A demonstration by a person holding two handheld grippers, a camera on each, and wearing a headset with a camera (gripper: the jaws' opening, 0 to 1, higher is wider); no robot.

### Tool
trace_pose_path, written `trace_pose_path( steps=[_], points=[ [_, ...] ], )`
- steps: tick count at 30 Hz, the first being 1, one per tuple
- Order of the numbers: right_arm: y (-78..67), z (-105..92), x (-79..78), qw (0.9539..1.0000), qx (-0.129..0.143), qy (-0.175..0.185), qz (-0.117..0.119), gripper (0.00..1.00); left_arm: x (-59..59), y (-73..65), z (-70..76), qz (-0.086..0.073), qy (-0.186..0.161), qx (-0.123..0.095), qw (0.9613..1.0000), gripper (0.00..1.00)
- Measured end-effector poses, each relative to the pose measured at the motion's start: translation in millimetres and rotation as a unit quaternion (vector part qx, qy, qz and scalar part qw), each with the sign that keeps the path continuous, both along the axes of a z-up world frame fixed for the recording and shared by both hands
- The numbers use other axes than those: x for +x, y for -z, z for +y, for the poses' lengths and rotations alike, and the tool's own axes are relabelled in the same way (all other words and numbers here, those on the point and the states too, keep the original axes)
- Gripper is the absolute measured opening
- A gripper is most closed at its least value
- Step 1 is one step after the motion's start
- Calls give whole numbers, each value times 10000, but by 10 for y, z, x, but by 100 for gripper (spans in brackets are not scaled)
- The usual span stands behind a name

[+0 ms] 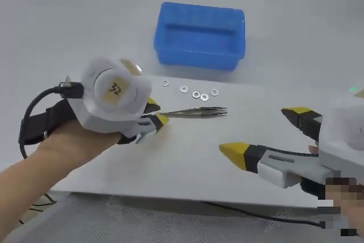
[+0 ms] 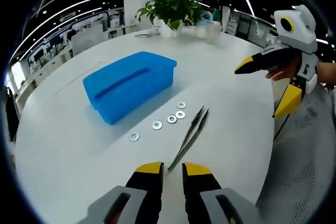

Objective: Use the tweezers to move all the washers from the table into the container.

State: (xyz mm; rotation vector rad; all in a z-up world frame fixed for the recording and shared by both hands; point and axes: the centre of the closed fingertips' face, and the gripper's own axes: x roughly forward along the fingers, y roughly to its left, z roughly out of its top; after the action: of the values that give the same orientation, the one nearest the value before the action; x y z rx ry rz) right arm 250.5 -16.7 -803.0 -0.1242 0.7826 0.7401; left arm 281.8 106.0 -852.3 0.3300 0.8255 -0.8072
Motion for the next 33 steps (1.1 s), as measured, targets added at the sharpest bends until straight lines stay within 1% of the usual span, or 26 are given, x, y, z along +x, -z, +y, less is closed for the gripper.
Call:
trace_pose_path(
  steps=[1, 3, 4, 6, 7, 8, 11, 13, 14, 16, 17, 18, 20, 22, 23, 24, 25, 26, 29, 30, 31, 32, 33],
  points=[
    [6, -1, 4, 10000, -11, -10, 1, 77, 0, 6, -6, 21, 39, -13, 10000, 9],
    [5, 1, 11, 10000, -26, -30, -9, 77, -9, 39, 1, 77, 148, 82, 9998, 3],
    [1, 7, 15, 10000, -18, -38, -16, 76, -6, 54, 8, 64, 225, 143, 9996, 1],
    [-5, 27, 18, 10000, 10, -65, -15, 76, -9, 43, -3, 39, 315, 143, 9994, 0],
    [-6, 34, 19, 10000, 2, -86, -19, 76, -26, 45, -1, 59, 397, 221, 9989, 0],
    [-5, 40, 25, 9999, -36, -126, -50, 76, -45, 42, -17, 13, 565, 281, 9980, 0],
    [4, 48, 47, 9996, -128, -215, -111, 75, -136, 26, -66, 11, 879, 341, 9955, 0],
    [-4, 70, 61, 9994, -128, -288, -130, 74, -176, -10, -92, -68, 976, 372, 9945, 0],
    [-11, 86, 64, 9993, -111, -327, -125, 73, -191, -31, -100, -86, 1018, 378, 9941, 0],
    [-37, 138, 69, 9989, -59, -442, -144, 71, -220, -63, -116, -34, 1064, 338, 9937, 0],
    [-48, 179, 60, 9984, -42, -552, -142, 69, -243, -113, -140, -10, 1067, 257, 9940, 0],
    [-51, 194, 55, 9982, -34, -586, -138, 66, -250, -146, -151, -30, 1065, 218, 9941, 0],
    [-64, 273, 43, 9969, 0, -770, -185, 62, -288, -215, -177, -23, 1110, 180, 9937, 0],
    [-53, 352, 17, 9944, -50, -1029, -227, 57, -318, -298, -197, -96, 1186, 192, 9927, 0],
    [-28, 393, -14, 9914, -165, -1271, -253, 55, -329, -353, -214, -158, 1237, 184, 9920, 0],
    [-6, 411, -32, 9887, -283, -1442, -286, 49, -338, -387, -223, -185, 1257, 181, 9917, 0],
    [18, 430, -26, 9849, -455, -1618, -416, 45, -346, -420, -231, -202, 1267, 182, 9916, 0],
    [26, 460, -36, 9823, -494, -1747, -468, 40, -351, -471, -244, -234, 1273, 184, 9914, 0],
    [69, 555, -69, 9757, -541, -2064, -492, 31, -375, -615, -305, -301, 1353, 122, 9903, 0],
    [101, 581, -99, 9725, -584, -2212, -442, 30, -388, -667, -327, -320, 1388, 131, 9897, 0],
    [110, 599, -100, 9712, -611, -2256, -464, 28, -390, -704, -346, -359, 1433, 133, 9889, 0],
    [111, 632, -108, 9684, -616, -2359, -526, 27, -401, -756, -370, -397, 1500, 141, 9878, 0],
    [107, 659, -124, 9666, -581, -2439, -529, 26, -405, -791, -383, -416, 1523, 147, 9874, 0]
  ],
)
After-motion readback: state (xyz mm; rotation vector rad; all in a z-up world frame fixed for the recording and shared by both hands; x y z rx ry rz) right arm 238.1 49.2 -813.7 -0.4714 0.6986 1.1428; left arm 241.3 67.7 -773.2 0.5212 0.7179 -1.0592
